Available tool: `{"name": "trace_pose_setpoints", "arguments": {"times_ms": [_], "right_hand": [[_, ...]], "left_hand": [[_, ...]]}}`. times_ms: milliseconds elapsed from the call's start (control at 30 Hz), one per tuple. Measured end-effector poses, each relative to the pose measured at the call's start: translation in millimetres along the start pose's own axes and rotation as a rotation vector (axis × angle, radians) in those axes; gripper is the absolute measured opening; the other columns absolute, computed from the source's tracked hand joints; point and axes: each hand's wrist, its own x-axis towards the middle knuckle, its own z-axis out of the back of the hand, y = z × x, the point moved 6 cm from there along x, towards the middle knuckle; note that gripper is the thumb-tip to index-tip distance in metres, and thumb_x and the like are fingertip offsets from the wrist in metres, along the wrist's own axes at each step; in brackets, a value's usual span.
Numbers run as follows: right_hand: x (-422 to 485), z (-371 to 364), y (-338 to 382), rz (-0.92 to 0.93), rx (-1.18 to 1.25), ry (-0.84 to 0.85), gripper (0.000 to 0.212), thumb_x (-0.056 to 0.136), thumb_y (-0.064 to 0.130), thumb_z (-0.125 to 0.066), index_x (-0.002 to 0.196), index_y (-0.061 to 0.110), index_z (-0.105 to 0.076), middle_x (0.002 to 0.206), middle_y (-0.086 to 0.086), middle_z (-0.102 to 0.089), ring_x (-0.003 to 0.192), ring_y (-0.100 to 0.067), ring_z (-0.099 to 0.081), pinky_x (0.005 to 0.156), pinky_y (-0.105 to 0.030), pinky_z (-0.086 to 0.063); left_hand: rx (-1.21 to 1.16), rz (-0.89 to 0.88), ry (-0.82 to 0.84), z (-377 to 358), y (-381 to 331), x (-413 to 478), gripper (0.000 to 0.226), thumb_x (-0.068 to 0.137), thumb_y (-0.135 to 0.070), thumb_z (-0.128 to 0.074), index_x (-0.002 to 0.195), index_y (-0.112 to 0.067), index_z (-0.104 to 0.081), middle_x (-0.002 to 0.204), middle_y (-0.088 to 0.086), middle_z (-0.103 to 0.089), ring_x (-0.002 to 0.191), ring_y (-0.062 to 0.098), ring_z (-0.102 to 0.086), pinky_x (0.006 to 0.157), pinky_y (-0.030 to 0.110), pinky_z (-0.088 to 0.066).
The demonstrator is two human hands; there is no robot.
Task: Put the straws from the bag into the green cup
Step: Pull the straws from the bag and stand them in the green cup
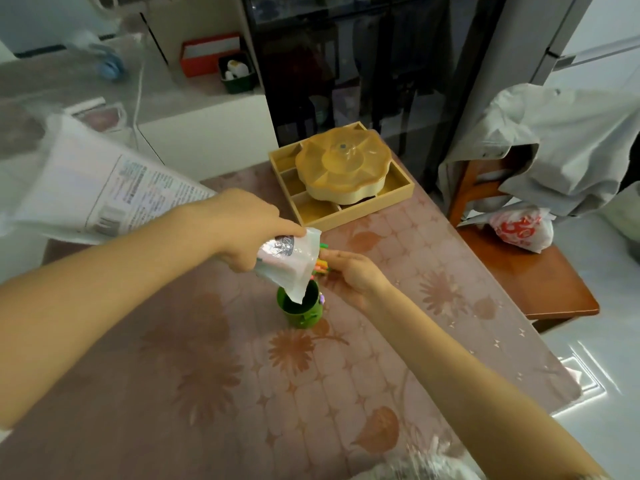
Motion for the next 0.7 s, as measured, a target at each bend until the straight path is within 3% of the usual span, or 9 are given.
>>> {"name": "trace_pose_setpoints", "arguments": {"times_ms": [100, 167, 233, 300, 367, 467, 600, 700], "right_hand": [[-1.3, 26.7, 24.6, 0.137, -0.169, -0.131, 0.020, 0.092, -0.004, -0.049, 0.077, 0.002, -0.060, 0.072, -0.013, -0.062, 0.059, -0.017, -0.056, 0.051, -0.021, -0.049], [-1.7, 37.7, 33.5, 0.152, -0.150, -0.166, 0.019, 0.094, 0.002, -0.049, 0.080, 0.006, -0.060, 0.076, -0.013, -0.059, 0.059, -0.016, -0.053, 0.054, -0.023, -0.049], [-1.4, 40.1, 33.4, 0.117, -0.130, -0.153, 0.018, 0.095, 0.024, -0.053, 0.086, 0.012, -0.061, 0.080, -0.010, -0.062, 0.066, -0.016, -0.057, 0.062, -0.027, -0.052], [-0.4, 36.3, 24.1, 0.053, -0.157, -0.081, 0.037, 0.090, 0.050, -0.051, 0.093, 0.015, -0.065, 0.093, -0.008, -0.065, 0.088, -0.020, -0.062, 0.079, -0.036, -0.052], [0.6, 24.7, 14.1, 0.002, -0.090, 0.051, 0.051, 0.087, 0.059, -0.046, 0.101, 0.015, -0.068, 0.104, -0.006, -0.069, 0.103, -0.022, -0.062, 0.090, -0.041, -0.049], [1.3, 6.7, 14.2, 0.032, 0.079, 0.120, 0.044, 0.095, 0.048, -0.040, 0.098, 0.012, -0.066, 0.093, -0.005, -0.076, 0.101, -0.022, -0.065, 0.089, -0.038, -0.049], [9.5, 1.2, 25.9, 0.148, 0.269, 0.009, 0.039, 0.102, 0.030, -0.030, 0.075, 0.011, -0.050, 0.080, -0.008, -0.075, 0.107, -0.028, -0.059, 0.086, -0.039, -0.047], [13.1, 13.2, 41.1, 0.234, 0.340, -0.127, 0.040, 0.102, 0.037, -0.029, 0.079, 0.012, -0.049, 0.091, -0.010, -0.075, 0.114, -0.028, -0.059, 0.102, -0.045, -0.039]], "left_hand": [[-0.191, 0.075, -0.069, -14.5, 8.1, -12.3, 0.087, 0.070, -0.022, -0.058, 0.138, -0.050, -0.013, 0.089, -0.006, -0.048, 0.071, 0.017, -0.043, 0.051, 0.029, -0.032], [-0.350, 0.110, -0.124, -26.9, 11.4, -15.1, 0.087, 0.068, -0.018, -0.058, 0.137, -0.051, -0.017, 0.096, -0.005, -0.057, 0.077, 0.018, -0.050, 0.055, 0.031, -0.040], [-0.485, 0.136, -0.179, -39.7, 10.5, -20.7, 0.087, 0.067, -0.015, -0.060, 0.136, -0.051, -0.022, 0.110, -0.005, -0.063, 0.085, 0.020, -0.056, 0.061, 0.032, -0.046], [-0.617, 0.166, -0.235, -50.7, 10.9, -23.1, 0.087, 0.066, -0.013, -0.062, 0.135, -0.052, -0.025, 0.116, -0.006, -0.064, 0.083, 0.019, -0.057, 0.064, 0.034, -0.049], [-0.725, 0.187, -0.274, -59.4, 10.4, -23.3, 0.088, 0.065, -0.013, -0.064, 0.133, -0.055, -0.026, 0.116, -0.008, -0.064, 0.082, 0.017, -0.057, 0.065, 0.036, -0.050], [-0.772, 0.187, -0.276, -72.3, 6.9, -22.5, 0.090, 0.065, -0.015, -0.065, 0.133, -0.057, -0.023, 0.117, -0.010, -0.062, 0.084, 0.015, -0.056, 0.067, 0.036, -0.050], [-0.820, 0.195, -0.274, -86.5, 2.3, -20.2, 0.092, 0.066, -0.016, -0.063, 0.132, -0.061, -0.017, 0.117, -0.013, -0.058, 0.088, 0.014, -0.054, 0.070, 0.038, -0.051], [-0.872, 0.214, -0.290, -97.5, 0.4, -18.8, 0.092, 0.066, -0.016, -0.065, 0.133, -0.058, -0.018, 0.117, -0.013, -0.057, 0.085, 0.011, -0.052, 0.064, 0.029, -0.047]]}}
